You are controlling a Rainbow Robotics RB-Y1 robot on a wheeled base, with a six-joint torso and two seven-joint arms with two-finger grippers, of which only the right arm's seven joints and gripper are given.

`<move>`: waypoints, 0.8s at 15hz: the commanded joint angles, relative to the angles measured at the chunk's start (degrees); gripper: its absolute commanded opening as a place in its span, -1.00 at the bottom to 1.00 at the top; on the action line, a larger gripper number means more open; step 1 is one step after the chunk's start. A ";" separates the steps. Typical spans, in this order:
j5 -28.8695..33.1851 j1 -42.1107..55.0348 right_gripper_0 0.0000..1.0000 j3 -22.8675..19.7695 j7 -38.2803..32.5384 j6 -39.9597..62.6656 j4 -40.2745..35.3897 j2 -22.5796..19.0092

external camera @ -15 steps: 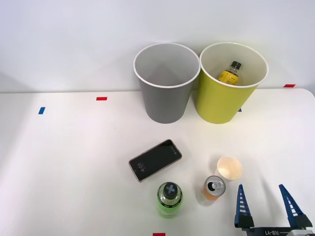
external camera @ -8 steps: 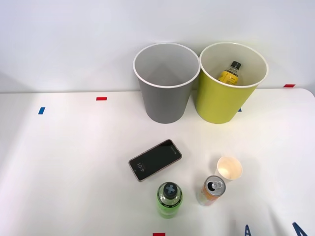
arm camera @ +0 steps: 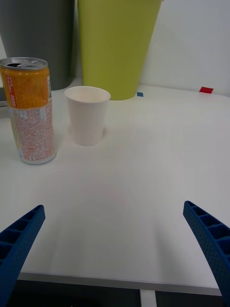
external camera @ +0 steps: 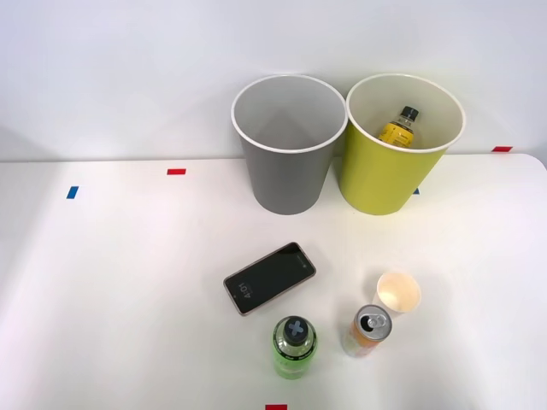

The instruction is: Put cans in the gray bin, plastic bottles in the light green bin

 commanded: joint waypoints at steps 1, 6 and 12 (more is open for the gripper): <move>0.72 0.03 1.00 0.00 0.03 0.03 0.21 0.52; 0.72 0.03 1.00 0.00 0.03 0.03 0.21 0.52; 0.72 0.03 1.00 0.00 0.03 0.03 0.21 0.52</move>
